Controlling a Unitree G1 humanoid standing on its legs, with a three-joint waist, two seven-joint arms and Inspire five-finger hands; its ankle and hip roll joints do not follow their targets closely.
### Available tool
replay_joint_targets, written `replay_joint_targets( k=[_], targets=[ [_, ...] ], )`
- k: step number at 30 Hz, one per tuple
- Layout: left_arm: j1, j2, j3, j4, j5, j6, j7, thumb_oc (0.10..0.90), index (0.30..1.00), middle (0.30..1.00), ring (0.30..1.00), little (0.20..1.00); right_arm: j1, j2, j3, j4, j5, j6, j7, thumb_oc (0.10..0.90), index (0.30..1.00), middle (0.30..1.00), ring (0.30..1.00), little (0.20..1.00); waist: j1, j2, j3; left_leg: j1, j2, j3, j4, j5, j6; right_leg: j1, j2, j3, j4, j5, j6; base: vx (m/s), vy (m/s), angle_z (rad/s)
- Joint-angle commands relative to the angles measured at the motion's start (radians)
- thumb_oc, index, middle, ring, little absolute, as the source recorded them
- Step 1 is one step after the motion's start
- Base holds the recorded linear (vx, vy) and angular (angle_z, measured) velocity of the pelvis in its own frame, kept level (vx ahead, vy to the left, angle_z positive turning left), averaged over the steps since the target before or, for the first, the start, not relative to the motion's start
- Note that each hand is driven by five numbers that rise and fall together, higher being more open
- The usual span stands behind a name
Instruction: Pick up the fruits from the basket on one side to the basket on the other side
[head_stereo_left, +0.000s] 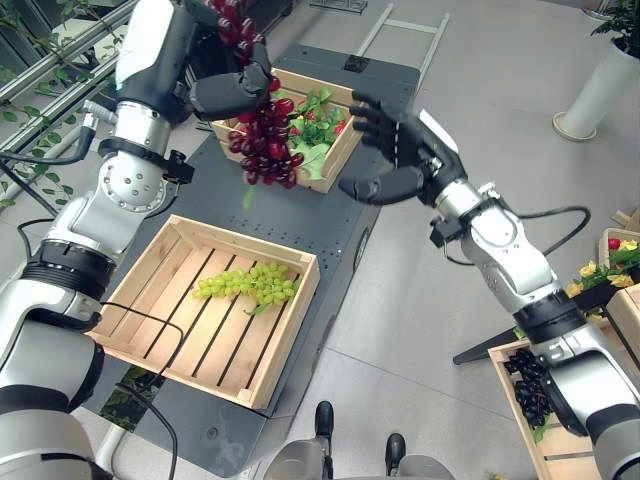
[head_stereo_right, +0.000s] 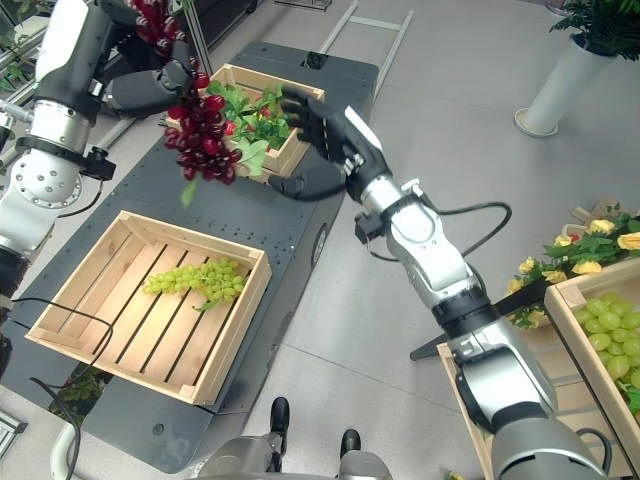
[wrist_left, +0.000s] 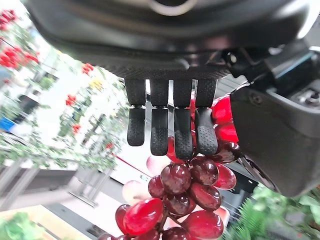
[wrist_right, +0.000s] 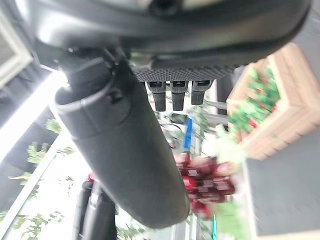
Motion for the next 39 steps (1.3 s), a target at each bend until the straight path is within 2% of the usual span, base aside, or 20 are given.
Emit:
replay_joint_targets(
  k=[1,7,12,18,20,21,23,31,39],
  targets=[
    [-0.158,-0.069,0.029,0.051,-0.097,-0.069,0.054,0.4,0.3,0.3,0.3,0.3,-0.064,-0.035,-0.001,0.019,0.125,-0.073,-0.058,0.8,0.9,0.9,0.9,0.9,-0.003,0.033,-0.243,0.081,-0.045,-0.041,0.001,-0.206,-0.041,-0.071,0.056,0.01,0.001,0.035,-0.041,0.0,0.0,0.0],
    [-0.191,-0.144,0.005,0.045,-0.147,-0.075,0.033,0.4,0.3,0.3,0.3,0.3,-0.13,-0.013,0.009,0.071,0.162,-0.047,-0.039,0.8,0.9,0.9,0.9,0.9,-0.014,0.029,-0.255,0.09,-0.039,-0.026,0.001,-0.212,-0.043,-0.066,0.06,0.013,0.001,0.03,-0.044,0.0,0.0,0.0],
    [-0.192,-0.172,0.008,0.031,-0.191,-0.092,0.026,0.4,0.3,0.3,0.3,0.3,-0.149,-0.015,0.022,0.098,0.182,-0.025,-0.022,0.8,0.9,0.9,0.9,0.9,-0.018,0.024,-0.261,0.092,-0.036,-0.021,0.001,-0.213,-0.044,-0.065,0.062,0.016,0.001,0.029,-0.045,0.0,-0.006,-0.06],
    [-0.173,-0.245,0.03,0.001,-0.229,-0.113,0.043,0.4,0.3,0.3,0.3,0.3,-0.148,0.02,0.022,0.128,0.232,0.008,0.014,0.8,0.9,0.9,0.9,0.9,-0.026,0.014,-0.268,0.098,-0.032,-0.018,0.001,-0.217,-0.046,-0.06,0.067,0.022,0.001,0.023,-0.051,0.0,-0.003,-0.03],
    [-0.174,-0.261,0.033,-0.001,-0.231,-0.12,0.049,0.4,0.3,0.3,0.3,0.3,-0.15,0.031,0.023,0.14,0.308,0.031,0.031,0.8,0.9,0.9,0.9,0.9,-0.028,0.012,-0.271,0.098,-0.032,-0.016,0.001,-0.218,-0.046,-0.061,0.068,0.023,0.001,0.022,-0.052,0.0,0.0,0.0],
    [-0.173,-0.266,0.035,-0.002,-0.229,-0.123,0.051,0.4,0.3,0.3,0.3,0.3,-0.147,0.039,0.02,0.143,0.323,0.036,0.028,0.8,0.9,0.9,0.9,0.9,-0.028,0.011,-0.272,0.098,-0.031,-0.016,0.001,-0.218,-0.046,-0.061,0.068,0.024,0.001,0.022,-0.052,0.0,0.0,0.0],
    [-0.18,-0.282,0.035,-0.01,-0.231,-0.123,0.061,0.4,0.3,0.3,0.3,0.3,-0.149,0.052,0.021,0.156,0.244,0.023,0.012,0.8,0.9,0.9,0.9,0.9,-0.029,0.011,-0.273,0.098,-0.03,-0.016,0.001,-0.218,-0.047,-0.062,0.069,0.025,0.001,0.022,-0.052,0.0,-0.001,-0.04],
    [-0.178,-0.306,0.044,-0.042,-0.241,-0.108,0.058,0.4,0.3,0.3,0.3,0.3,-0.161,0.083,0.019,0.15,0.334,0.063,0.023,0.8,0.9,0.9,0.9,0.9,-0.029,0.01,-0.275,0.096,-0.03,-0.019,0.001,-0.22,-0.047,-0.064,0.071,0.033,0.001,0.019,-0.054,0.0,0.0,0.0],
    [-0.188,-0.342,0.029,-0.025,-0.283,-0.12,0.01,0.4,0.3,0.3,0.3,0.3,-0.209,0.115,0.024,0.222,0.435,0.118,0.053,0.8,0.9,0.9,0.9,0.9,-0.023,0.005,-0.28,0.1,-0.028,-0.019,0.001,-0.22,-0.049,-0.059,0.07,0.026,0.001,0.019,-0.054,0.0,0.0,0.0]
  ],
)
